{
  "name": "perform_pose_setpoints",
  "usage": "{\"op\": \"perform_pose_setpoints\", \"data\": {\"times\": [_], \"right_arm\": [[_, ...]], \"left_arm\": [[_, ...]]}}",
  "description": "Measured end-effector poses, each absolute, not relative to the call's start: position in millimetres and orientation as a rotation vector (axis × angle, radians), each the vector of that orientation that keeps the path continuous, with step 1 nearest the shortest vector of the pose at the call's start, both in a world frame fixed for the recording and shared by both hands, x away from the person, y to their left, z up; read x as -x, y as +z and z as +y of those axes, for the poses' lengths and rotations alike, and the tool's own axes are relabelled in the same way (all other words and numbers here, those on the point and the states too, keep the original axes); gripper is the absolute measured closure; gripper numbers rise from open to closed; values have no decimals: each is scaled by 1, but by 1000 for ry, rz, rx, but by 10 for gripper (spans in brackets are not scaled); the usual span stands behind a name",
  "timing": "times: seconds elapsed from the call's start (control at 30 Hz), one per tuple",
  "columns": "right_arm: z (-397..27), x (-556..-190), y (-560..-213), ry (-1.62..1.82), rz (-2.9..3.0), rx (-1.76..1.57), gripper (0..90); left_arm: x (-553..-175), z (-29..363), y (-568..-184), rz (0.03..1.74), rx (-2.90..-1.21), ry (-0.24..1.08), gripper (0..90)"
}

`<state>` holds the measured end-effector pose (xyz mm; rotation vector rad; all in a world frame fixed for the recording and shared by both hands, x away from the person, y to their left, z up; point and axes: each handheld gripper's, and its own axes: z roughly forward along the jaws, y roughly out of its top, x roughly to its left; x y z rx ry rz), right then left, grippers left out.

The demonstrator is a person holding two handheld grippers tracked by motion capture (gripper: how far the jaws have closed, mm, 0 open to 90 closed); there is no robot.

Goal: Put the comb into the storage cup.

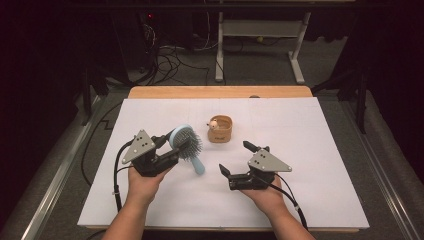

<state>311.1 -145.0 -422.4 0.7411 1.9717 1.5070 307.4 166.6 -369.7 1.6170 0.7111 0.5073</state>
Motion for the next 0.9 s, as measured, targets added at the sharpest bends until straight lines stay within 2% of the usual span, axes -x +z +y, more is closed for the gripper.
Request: {"op": "perform_pose_setpoints", "data": {"times": [0.9], "right_arm": [[-227,-298,-440,1412,1904,-883,2]], "left_arm": [[-302,200,-368,750,-1564,571,558]]}}
